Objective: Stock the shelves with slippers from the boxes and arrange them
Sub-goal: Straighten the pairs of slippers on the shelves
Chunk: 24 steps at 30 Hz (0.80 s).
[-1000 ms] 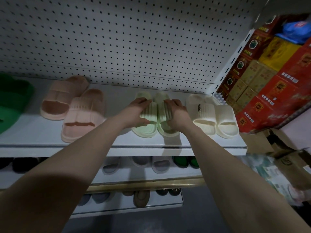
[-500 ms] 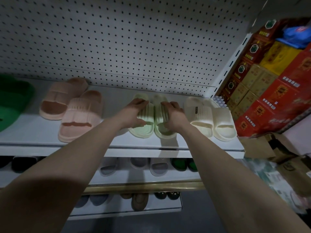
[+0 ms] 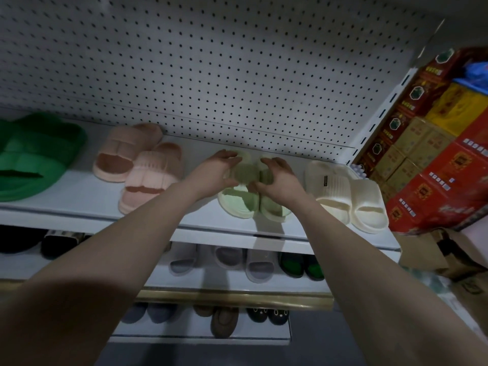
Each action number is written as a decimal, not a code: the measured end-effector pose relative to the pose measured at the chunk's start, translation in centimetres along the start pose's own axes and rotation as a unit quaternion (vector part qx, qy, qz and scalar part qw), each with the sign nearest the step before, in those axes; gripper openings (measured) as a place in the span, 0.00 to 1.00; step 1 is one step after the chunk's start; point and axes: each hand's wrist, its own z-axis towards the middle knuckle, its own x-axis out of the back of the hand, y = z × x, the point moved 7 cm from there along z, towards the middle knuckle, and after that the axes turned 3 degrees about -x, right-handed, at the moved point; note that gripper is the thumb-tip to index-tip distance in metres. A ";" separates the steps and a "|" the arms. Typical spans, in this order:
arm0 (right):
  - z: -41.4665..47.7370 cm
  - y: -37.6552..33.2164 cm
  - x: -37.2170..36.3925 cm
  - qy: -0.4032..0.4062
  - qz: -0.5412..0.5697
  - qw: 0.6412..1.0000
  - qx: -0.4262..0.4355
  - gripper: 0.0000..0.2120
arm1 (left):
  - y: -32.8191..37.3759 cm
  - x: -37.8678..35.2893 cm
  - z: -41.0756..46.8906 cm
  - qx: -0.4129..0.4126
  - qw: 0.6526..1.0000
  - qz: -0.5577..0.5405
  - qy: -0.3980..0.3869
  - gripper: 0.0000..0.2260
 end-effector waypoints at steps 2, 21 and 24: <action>0.4 -1.7 -0.1 0.017 0.004 1.000 0.008 0.36 | -0.7 1.5 -0.5 -0.002 1.000 0.005 0.011 0.29; -0.3 -23.1 -7.6 -0.096 0.064 0.993 0.040 0.43 | -20.3 10.4 -6.9 0.133 0.983 0.126 -0.012 0.11; 0.1 -23.4 -9.1 -0.104 0.051 0.993 0.011 0.51 | -21.5 9.9 -7.3 0.162 0.978 0.121 -0.044 0.14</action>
